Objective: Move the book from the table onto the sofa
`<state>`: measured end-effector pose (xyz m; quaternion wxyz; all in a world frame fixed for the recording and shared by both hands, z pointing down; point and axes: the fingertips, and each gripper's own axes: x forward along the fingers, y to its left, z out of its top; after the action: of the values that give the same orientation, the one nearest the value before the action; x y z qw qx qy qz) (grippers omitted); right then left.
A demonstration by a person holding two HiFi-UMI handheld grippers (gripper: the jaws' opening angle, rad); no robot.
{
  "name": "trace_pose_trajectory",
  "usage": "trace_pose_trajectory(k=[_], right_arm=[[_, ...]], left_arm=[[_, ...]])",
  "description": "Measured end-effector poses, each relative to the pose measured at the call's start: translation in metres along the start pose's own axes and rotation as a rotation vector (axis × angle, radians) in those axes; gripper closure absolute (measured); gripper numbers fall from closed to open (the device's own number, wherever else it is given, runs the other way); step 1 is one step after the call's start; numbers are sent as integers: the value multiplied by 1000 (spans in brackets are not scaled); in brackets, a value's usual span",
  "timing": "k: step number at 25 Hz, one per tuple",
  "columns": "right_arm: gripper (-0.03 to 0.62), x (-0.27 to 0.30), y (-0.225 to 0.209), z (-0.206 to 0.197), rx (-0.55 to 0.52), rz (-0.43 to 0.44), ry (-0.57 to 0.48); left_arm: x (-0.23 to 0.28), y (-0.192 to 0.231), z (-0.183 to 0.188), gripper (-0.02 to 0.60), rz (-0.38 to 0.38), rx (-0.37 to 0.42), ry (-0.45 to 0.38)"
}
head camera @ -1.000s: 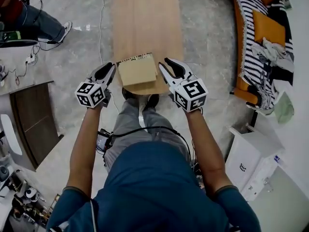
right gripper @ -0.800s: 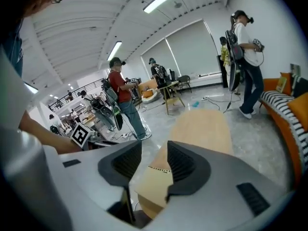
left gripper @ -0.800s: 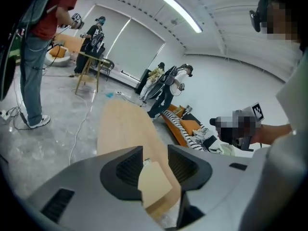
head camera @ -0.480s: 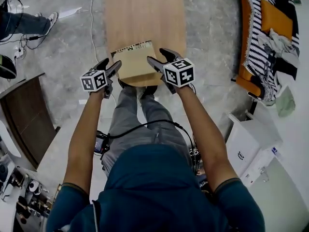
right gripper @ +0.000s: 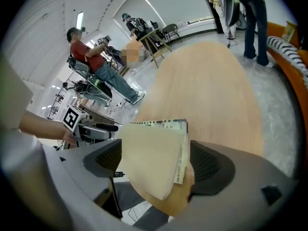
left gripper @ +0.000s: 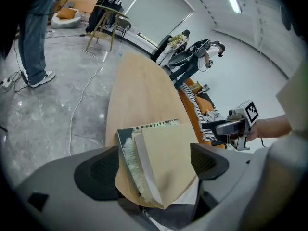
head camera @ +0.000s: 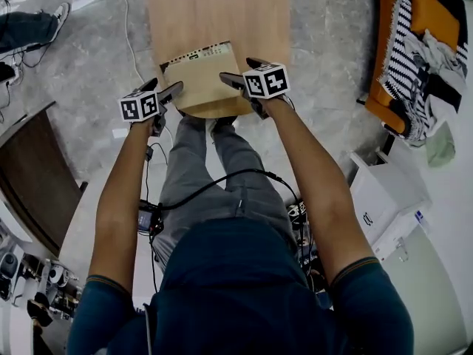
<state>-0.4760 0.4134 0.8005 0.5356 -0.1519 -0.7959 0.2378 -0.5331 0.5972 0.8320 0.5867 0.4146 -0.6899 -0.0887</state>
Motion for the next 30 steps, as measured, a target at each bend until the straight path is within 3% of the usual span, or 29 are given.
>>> trace_pose_trajectory(k=[11, 19, 24, 30], right_arm=[[149, 57, -31, -37, 61, 103, 122], [148, 79, -34, -45, 115, 161, 155], [146, 83, -32, -48, 189, 215, 156], [149, 77, -30, -52, 189, 160, 144]], left_arm=[[39, 18, -18, 100, -75, -63, 27], [59, 17, -29, 94, -103, -86, 43], [61, 16, -30, 86, -107, -90, 12], [60, 13, -34, 87, -93, -115, 42]])
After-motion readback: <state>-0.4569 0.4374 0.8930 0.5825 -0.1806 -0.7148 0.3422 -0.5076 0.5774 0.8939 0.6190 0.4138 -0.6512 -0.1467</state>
